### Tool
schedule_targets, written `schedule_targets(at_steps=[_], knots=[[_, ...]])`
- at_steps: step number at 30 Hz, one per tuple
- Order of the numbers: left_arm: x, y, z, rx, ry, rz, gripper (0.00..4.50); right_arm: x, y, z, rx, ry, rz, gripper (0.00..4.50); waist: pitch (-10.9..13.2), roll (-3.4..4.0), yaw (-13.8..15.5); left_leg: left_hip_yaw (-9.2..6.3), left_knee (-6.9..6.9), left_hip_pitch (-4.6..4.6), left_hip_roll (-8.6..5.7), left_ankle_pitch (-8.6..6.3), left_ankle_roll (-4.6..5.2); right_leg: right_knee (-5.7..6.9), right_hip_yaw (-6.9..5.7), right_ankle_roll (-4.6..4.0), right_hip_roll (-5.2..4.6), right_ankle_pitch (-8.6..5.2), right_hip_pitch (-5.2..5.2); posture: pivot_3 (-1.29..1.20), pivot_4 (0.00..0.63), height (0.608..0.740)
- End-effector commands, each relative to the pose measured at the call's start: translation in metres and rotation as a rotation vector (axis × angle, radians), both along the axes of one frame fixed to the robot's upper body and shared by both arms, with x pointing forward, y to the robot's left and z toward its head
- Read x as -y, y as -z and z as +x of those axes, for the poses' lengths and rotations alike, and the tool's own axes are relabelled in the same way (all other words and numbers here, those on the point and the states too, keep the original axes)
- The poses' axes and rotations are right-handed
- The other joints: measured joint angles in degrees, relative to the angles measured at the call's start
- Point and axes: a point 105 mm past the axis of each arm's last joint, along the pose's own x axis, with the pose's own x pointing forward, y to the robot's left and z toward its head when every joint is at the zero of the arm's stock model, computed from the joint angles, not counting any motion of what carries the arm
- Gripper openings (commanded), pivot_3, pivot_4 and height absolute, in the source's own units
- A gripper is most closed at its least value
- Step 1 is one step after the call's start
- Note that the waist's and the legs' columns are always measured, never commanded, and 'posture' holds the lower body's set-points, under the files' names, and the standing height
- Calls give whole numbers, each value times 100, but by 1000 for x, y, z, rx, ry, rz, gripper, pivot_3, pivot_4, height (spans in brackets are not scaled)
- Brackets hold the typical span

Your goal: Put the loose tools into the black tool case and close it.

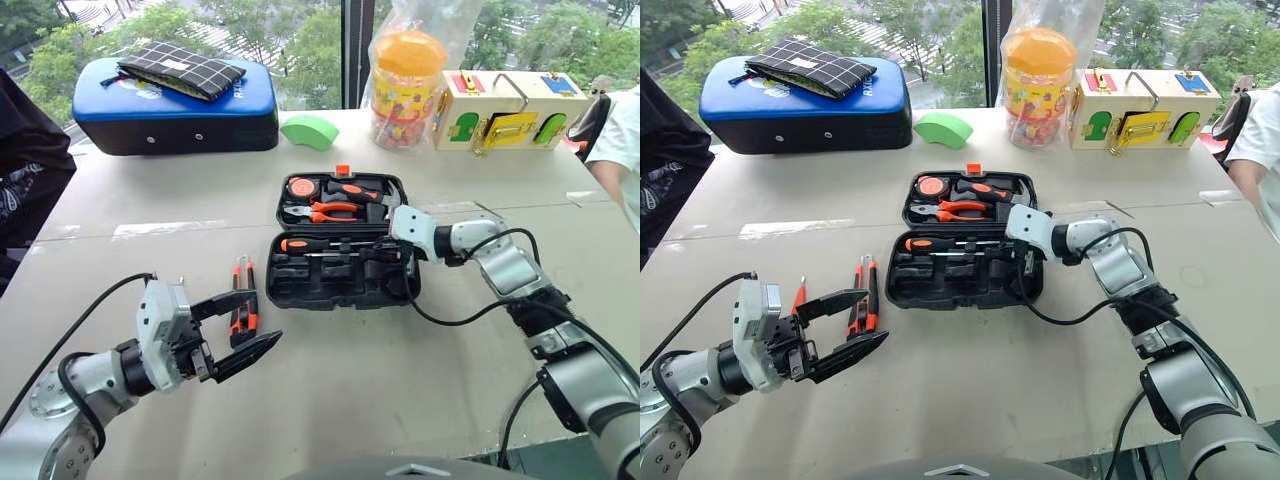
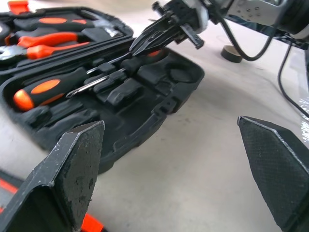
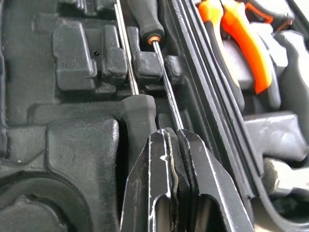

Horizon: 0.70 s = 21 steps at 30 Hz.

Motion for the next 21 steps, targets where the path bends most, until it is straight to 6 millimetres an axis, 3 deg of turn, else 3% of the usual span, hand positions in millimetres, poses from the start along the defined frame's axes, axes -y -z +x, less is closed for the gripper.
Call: schedule_targets(at_steps=[1,4,6,8,11,12,18,21], knots=[[-32,-6,19,56,-318,-45,4500,0,-47,-19,-7,-64,299,52,5,-5,41,-1,0,-5,0,8,-13,-2,-2,1,0,1,-2,0,150,740],[-58,-2,28,65,-603,-60,4500,8,-65,-47,-38,-156,378,900,23,22,120,-2,-1,-19,0,8,-11,-6,-3,22,0,13,-13,0,150,740],[-76,6,27,49,-790,-14,4500,13,-75,-63,-74,-190,420,1784,10,1,140,-5,-3,-21,1,0,2,-9,-6,22,0,13,-12,0,150,740],[-82,13,22,7,-901,-2,4500,17,-80,-78,-92,-210,425,2637,5,-11,145,-7,-6,-21,2,-10,16,-16,-7,22,0,13,-11,0,150,740],[-75,28,18,-51,-941,62,4500,21,-83,-96,-112,-231,424,4188,9,-14,146,-6,-2,-24,2,-15,22,-18,-6,5,-5,3,-9,0,150,740],[-74,32,17,-65,-955,75,4500,22,-84,-100,-111,-231,429,4465,9,-14,168,-6,-1,-24,2,-15,22,-18,-6,1,-6,1,-9,0,150,740],[-79,61,15,-175,-1019,128,4500,31,-79,-111,-109,-183,412,4465,7,-18,254,-4,1,-24,0,-15,22,-20,-5,0,-9,0,-11,0,150,740],[-72,73,15,-227,-967,123,3714,37,-77,-116,-111,-178,404,4500,10,-13,273,-3,0,-24,1,-15,22,-21,-6,0,-8,-1,-13,0,150,740]])
